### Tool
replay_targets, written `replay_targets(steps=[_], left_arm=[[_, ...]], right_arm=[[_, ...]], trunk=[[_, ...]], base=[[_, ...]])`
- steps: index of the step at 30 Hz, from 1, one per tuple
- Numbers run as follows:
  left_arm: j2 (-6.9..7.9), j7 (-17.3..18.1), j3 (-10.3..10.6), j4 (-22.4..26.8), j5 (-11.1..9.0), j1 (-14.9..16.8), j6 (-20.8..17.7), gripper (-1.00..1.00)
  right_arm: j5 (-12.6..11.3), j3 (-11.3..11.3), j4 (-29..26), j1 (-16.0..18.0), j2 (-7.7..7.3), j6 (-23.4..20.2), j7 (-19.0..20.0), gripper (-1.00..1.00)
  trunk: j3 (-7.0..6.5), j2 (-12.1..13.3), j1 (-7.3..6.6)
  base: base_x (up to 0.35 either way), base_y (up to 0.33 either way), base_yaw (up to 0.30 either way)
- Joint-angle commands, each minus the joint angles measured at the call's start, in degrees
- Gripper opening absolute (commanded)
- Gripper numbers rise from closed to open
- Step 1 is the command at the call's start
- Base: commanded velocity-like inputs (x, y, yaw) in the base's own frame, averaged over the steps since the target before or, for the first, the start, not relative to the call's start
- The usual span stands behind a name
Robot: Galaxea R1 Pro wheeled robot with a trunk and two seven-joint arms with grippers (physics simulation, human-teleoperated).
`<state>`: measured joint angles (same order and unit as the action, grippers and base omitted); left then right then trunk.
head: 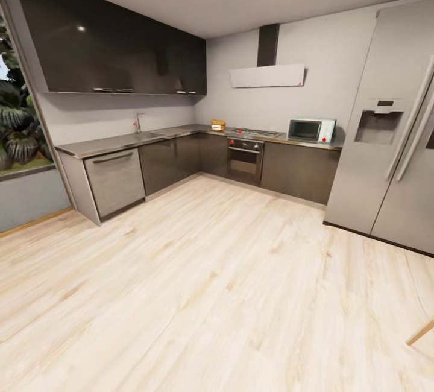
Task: In the kitchen, take the popcorn bag from the countertop, put it into the microwave, and heat it until the popcorn is cooked so the cooked popcorn ends up inside the bag.
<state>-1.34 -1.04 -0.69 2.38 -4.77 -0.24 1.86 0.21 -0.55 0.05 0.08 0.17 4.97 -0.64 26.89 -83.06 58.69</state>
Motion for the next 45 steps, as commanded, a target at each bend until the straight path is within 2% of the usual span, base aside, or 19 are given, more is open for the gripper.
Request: replay_targets(steps=[1, 11, 36, 45], left_arm=[[0.0, -0.1, 0.0, 0.1, -0.5, 0.0, 0.1, 1.0], [-0.05, -0.1, 0.0, 0.1, -0.5, 0.0, 0.1, 1.0], [0.02, -0.1, 0.0, 0.1, -0.5, 0.0, 0.1, 1.0], [0.0, -0.1, 0.0, 0.1, -0.5, 0.0, 0.1, 1.0]], right_arm=[[0.0, -0.1, 0.0, 0.0, 0.01, 0.1, -0.1, 1.0], [0.3, 0.1, 0.0, 0.0, 0.01, 0.4, -0.1, 1.0], [-0.2, 0.4, 0.0, 0.0, 0.01, 0.4, -0.1, 1.0], [-0.1, 0.3, 0.0, 0.0, 0.01, 0.3, -0.1, 1.0]], trunk=[[0.04, 0.0, 0.04], [0.04, 0.0, 0.04], [0.04, 0.0, 0.04], [0.04, 0.0, 0.04]], base=[[0.326, 0.0, 0.0], [0.326, 0.0, -0.005], [0.326, 0.0, -0.234], [0.326, 0.0, -0.018]])
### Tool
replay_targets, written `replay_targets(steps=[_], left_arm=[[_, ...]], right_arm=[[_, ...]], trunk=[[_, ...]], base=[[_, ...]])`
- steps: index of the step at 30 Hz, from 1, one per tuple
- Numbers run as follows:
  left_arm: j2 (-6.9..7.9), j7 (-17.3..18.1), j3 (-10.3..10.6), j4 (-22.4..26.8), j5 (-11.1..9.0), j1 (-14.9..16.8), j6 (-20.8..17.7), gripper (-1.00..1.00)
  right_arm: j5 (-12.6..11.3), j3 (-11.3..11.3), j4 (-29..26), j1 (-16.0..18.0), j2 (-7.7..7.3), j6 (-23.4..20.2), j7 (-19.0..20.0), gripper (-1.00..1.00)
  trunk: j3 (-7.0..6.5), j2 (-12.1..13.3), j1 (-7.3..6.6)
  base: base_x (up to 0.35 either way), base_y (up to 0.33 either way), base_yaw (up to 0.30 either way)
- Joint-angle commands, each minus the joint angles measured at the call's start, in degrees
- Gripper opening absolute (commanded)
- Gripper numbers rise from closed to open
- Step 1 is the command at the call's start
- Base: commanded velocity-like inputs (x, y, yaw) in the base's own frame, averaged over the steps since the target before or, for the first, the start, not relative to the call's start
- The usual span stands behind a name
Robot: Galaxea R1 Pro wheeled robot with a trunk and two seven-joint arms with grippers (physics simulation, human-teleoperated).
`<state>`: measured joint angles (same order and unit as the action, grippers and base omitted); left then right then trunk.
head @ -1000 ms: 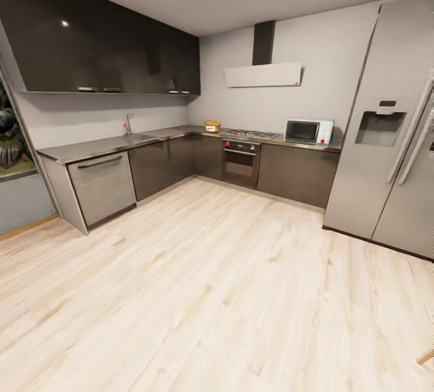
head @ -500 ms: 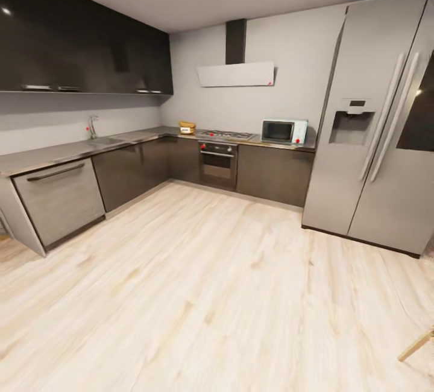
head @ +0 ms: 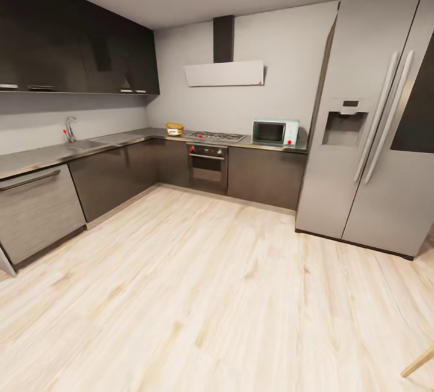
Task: In the kitchen, take the popcorn bag from the countertop, put it into the microwave, and heat it until the popcorn is cooked so the cooked popcorn ends up inside the bag.
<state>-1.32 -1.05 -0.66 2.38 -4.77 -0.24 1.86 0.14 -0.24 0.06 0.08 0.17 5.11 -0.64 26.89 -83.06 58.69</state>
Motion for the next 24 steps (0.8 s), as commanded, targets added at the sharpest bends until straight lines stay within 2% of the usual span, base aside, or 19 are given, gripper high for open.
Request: replay_targets(steps=[1, 9, 20, 24], left_arm=[[-0.01, -0.1, 0.0, 0.1, -0.5, 0.0, 0.1, 1.0], [0.0, -0.1, 0.0, 0.1, -0.5, 0.0, 0.1, 1.0], [0.0, -0.1, 0.0, 0.1, -0.5, 0.0, 0.1, 1.0], [0.0, -0.1, 0.0, 0.1, -0.5, 0.0, 0.1, 1.0]], right_arm=[[0.0, 0.0, 0.0, 0.0, 0.01, 0.2, -0.1, 1.0], [-0.1, 0.0, 0.0, 0.0, 0.01, 0.3, -0.1, 1.0], [-0.3, 0.1, 0.0, 0.0, 0.01, 0.3, -0.1, 1.0], [-0.1, 0.0, 0.0, 0.0, 0.01, 0.2, -0.1, 1.0]], trunk=[[0.04, 0.0, 0.04], [0.04, 0.0, 0.04], [0.04, 0.0, 0.04], [0.04, 0.0, 0.04]], base=[[0.326, 0.0, 0.0], [0.326, 0.0, -0.013], [0.326, 0.0, -0.223], [0.326, 0.0, -0.051]])
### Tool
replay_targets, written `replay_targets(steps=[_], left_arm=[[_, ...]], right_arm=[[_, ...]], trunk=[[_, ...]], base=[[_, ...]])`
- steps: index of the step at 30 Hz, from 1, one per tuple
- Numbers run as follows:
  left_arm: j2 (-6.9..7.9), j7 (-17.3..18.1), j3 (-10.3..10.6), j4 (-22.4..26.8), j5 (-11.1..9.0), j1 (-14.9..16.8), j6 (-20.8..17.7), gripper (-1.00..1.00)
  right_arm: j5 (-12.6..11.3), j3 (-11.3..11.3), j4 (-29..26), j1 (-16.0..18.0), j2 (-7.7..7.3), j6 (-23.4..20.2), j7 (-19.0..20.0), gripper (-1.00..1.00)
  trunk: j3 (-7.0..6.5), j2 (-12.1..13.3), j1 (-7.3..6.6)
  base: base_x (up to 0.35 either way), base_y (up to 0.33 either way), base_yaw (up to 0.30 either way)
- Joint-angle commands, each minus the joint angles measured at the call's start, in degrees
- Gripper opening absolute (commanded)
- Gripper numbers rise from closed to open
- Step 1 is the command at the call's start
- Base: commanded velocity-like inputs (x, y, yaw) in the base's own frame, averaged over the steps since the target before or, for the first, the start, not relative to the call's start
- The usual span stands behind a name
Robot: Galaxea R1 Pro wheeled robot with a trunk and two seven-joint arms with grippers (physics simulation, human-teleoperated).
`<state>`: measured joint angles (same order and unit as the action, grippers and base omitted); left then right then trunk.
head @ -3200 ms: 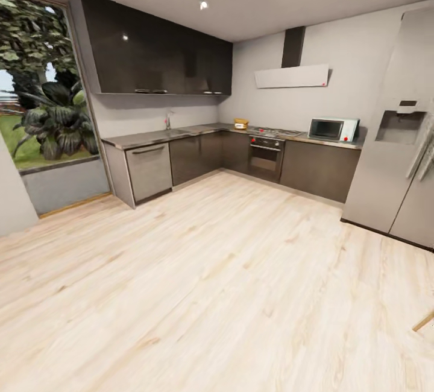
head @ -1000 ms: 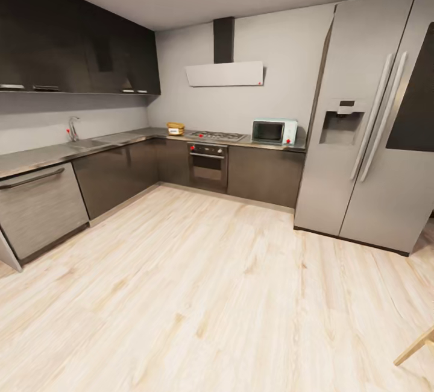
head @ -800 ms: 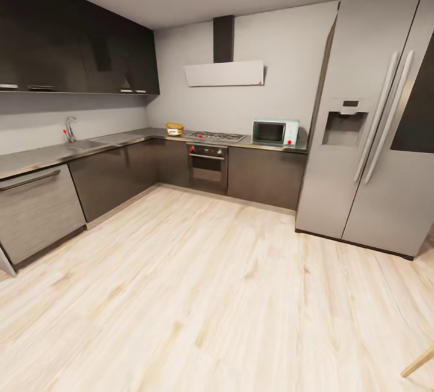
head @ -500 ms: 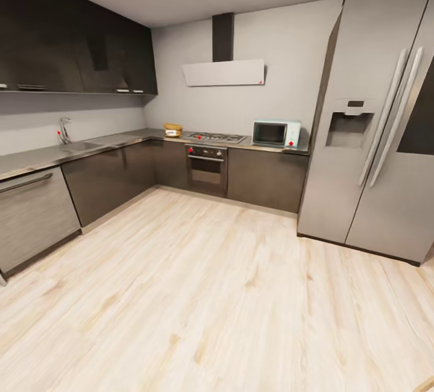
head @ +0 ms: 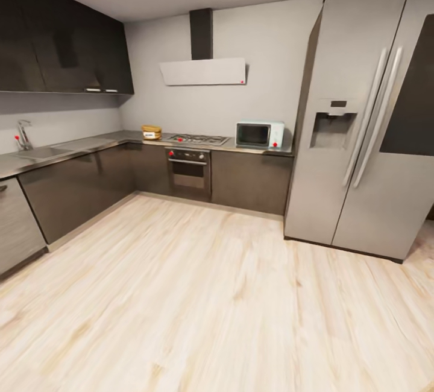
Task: In the kitchen, take the popcorn bag from the countertop, put it into the microwave, and heat it until the popcorn is cooked so the cooked popcorn ends up inside the bag.
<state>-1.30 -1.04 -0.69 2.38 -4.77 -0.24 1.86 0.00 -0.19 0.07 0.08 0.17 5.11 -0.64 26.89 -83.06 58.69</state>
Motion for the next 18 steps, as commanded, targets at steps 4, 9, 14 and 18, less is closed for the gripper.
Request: replay_targets(steps=[4, 9, 14, 18], left_arm=[[-0.07, -0.1, 0.0, 0.1, -0.5, 0.0, 0.1, 1.0], [-0.02, -0.1, 0.0, 0.1, -0.5, 0.0, 0.1, 1.0], [-0.02, -0.1, 0.0, 0.1, -0.5, 0.0, 0.1, 1.0], [-0.02, -0.1, 0.1, 0.1, -0.5, 0.0, 0.1, 1.0]], right_arm=[[0.2, -0.1, 0.0, 0.0, 0.01, 0.2, -0.1, 1.0], [0.1, -0.4, 0.0, 0.0, 0.01, 0.1, -0.1, 1.0], [0.3, -0.4, 0.0, 0.0, 0.01, 0.1, -0.1, 1.0], [0.5, -0.4, 0.0, 0.0, 0.01, 0.2, -0.1, 1.0]], trunk=[[0.04, 0.0, 0.04], [0.04, 0.0, 0.04], [0.04, 0.0, 0.04], [0.04, 0.0, 0.04]], base=[[0.326, 0.0, -0.006], [0.326, 0.0, 0.0], [0.326, 0.0, 0.0], [0.326, 0.0, 0.0]])
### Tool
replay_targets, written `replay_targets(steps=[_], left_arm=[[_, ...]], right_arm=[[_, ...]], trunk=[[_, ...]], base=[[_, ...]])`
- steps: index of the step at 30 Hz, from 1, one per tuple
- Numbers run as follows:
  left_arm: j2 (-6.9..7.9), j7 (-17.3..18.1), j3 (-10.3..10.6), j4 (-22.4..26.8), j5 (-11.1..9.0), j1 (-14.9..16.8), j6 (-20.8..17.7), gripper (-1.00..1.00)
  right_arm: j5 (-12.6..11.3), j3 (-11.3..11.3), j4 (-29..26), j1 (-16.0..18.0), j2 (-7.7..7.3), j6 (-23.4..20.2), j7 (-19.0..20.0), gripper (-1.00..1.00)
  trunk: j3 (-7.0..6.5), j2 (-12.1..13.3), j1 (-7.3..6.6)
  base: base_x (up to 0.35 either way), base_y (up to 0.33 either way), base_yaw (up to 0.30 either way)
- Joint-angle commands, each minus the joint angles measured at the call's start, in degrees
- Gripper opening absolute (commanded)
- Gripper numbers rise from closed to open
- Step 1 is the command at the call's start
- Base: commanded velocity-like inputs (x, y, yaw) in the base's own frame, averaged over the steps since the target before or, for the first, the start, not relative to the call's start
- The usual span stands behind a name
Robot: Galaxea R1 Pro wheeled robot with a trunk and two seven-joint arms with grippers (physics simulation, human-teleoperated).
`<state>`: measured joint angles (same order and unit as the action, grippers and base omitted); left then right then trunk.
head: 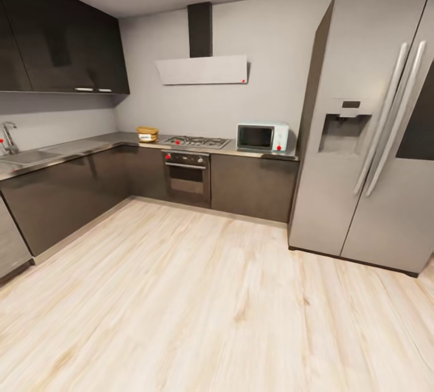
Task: In the kitchen, take the popcorn bag from the countertop, put it into the microwave, and heat it until the popcorn is cooked so the cooked popcorn ends up inside the bag.
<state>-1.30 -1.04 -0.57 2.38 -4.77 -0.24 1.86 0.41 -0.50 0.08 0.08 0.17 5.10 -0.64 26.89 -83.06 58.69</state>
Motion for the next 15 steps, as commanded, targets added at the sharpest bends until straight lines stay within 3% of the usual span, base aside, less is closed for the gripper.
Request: replay_targets(steps=[1, 15], left_arm=[[-0.02, -0.1, 0.0, 0.1, -0.5, 0.0, 0.0, 1.0], [-0.09, -0.2, -0.1, 0.1, -0.5, 0.0, 1.0, 1.0]], right_arm=[[0.1, -0.1, 0.0, 0.0, 0.05, 0.2, -0.1, 1.0], [-0.6, 0.6, 0.0, 0.0, 0.01, 1.1, -0.1, 1.0]], trunk=[[0.04, 0.0, 0.04], [0.04, 0.0, 0.04]], base=[[0.326, 0.0, 0.0], [0.326, 0.0, 0.0]])
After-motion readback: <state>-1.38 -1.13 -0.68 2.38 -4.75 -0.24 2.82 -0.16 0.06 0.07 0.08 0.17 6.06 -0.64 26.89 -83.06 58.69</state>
